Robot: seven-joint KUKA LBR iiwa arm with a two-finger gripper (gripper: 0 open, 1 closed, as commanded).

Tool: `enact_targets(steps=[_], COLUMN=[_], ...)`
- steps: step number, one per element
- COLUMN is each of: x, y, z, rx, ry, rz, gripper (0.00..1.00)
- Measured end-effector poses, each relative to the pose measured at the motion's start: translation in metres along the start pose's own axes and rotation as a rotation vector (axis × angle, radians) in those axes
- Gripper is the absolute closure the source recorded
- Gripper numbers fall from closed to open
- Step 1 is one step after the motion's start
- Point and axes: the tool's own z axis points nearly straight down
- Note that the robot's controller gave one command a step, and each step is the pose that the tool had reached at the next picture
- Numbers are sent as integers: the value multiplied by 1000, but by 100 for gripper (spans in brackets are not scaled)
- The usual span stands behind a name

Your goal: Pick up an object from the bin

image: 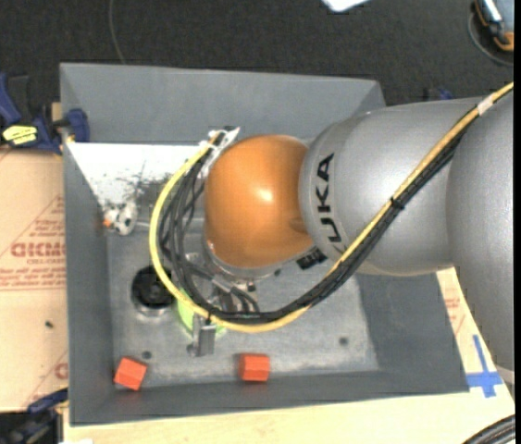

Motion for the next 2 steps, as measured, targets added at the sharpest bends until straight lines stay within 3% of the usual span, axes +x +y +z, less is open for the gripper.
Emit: enact_targets(steps=[1, 2], x=[5, 6], y=[-21, -44], z=[58, 79], rx=[4, 0], ry=[14, 1], rz=[-98, 83], gripper=[0, 0])
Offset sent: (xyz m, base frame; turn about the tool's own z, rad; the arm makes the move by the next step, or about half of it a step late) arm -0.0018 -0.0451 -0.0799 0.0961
